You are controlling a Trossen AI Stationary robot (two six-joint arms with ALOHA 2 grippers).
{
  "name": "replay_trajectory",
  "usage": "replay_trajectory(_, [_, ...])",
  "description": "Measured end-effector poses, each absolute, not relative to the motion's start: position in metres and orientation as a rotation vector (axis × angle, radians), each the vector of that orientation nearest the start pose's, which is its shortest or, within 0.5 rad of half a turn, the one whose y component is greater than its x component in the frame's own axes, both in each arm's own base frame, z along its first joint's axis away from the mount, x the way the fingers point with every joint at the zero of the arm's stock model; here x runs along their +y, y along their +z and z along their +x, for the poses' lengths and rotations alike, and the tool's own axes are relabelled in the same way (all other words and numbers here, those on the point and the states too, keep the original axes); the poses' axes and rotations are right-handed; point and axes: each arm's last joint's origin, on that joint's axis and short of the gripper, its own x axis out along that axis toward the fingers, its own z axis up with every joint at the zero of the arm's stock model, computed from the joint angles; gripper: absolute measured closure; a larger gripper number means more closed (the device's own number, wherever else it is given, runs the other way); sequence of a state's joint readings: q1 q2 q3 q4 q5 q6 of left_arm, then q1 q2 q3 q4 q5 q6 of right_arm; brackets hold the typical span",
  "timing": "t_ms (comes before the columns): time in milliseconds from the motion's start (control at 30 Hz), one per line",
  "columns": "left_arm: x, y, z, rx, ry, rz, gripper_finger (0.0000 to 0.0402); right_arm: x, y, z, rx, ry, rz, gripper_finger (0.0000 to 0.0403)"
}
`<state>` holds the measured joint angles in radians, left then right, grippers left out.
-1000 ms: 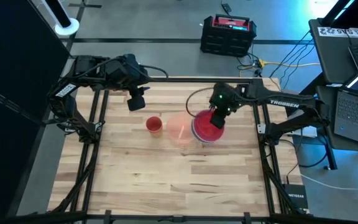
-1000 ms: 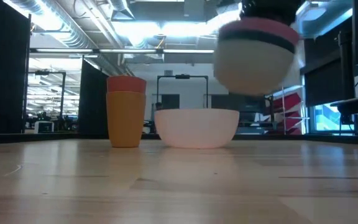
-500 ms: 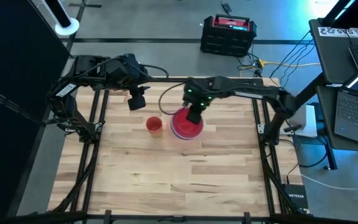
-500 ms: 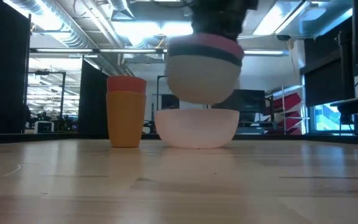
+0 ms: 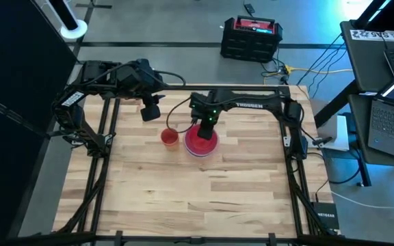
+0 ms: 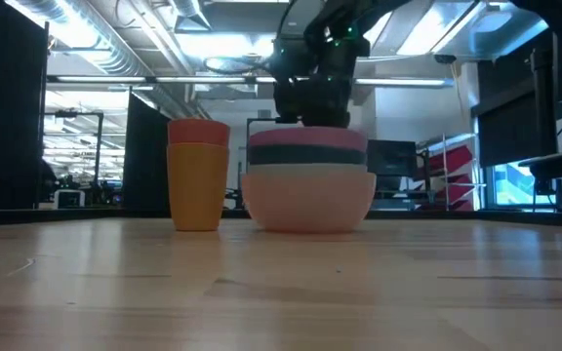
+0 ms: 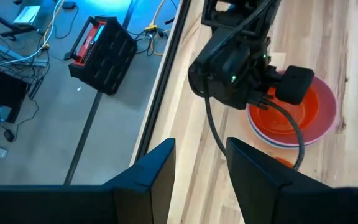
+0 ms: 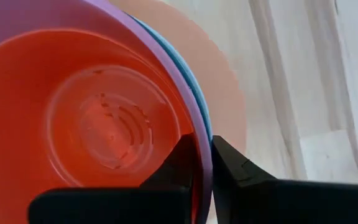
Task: Nest bowls inside each other
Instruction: Put the stacked bowls on top of the light orange transparent bowl, then return to Home Position
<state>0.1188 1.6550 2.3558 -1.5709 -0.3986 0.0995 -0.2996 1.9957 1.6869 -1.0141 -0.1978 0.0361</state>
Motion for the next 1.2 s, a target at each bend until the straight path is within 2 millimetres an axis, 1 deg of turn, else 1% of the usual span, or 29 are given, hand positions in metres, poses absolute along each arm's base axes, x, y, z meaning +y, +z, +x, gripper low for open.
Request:
replay_trajectory(267, [0.041,0.498,0.249,0.896,0.438,0.218,0.0273,-0.124,0.213,0.395,1.306,-0.113,0.37,0.0385])
replay_trajectory(333, [0.041,0.498,0.249,0.896,0.439,0.217,0.0273,-0.123,0.213,0.394,1.31,-0.095,0.385,0.0366])
replay_trajectory(500, [0.041,0.498,0.249,0.896,0.439,0.218,0.0273,-0.121,0.213,0.395,1.309,-0.082,0.411,0.03])
replay_trajectory(633, [0.041,0.498,0.249,0.896,0.439,0.218,0.0273,-0.121,0.217,0.393,1.302,-0.099,0.397,0.0267])
replay_trajectory(767, [0.041,0.498,0.249,0.895,0.43,0.209,0.0286,-0.115,0.26,0.377,1.214,-0.112,0.37,0.0287])
replay_trajectory(900, [0.041,0.498,0.249,0.893,0.421,0.199,0.0303,-0.106,0.303,0.355,1.122,-0.125,0.343,0.0311])
replay_trajectory(1033, [0.04,0.498,0.249,0.892,0.411,0.188,0.0319,-0.097,0.343,0.328,1.029,-0.137,0.318,0.0334])
replay_trajectory(1200, [0.04,0.498,0.249,0.89,0.399,0.175,0.034,-0.083,0.387,0.288,0.912,-0.152,0.289,0.0364])
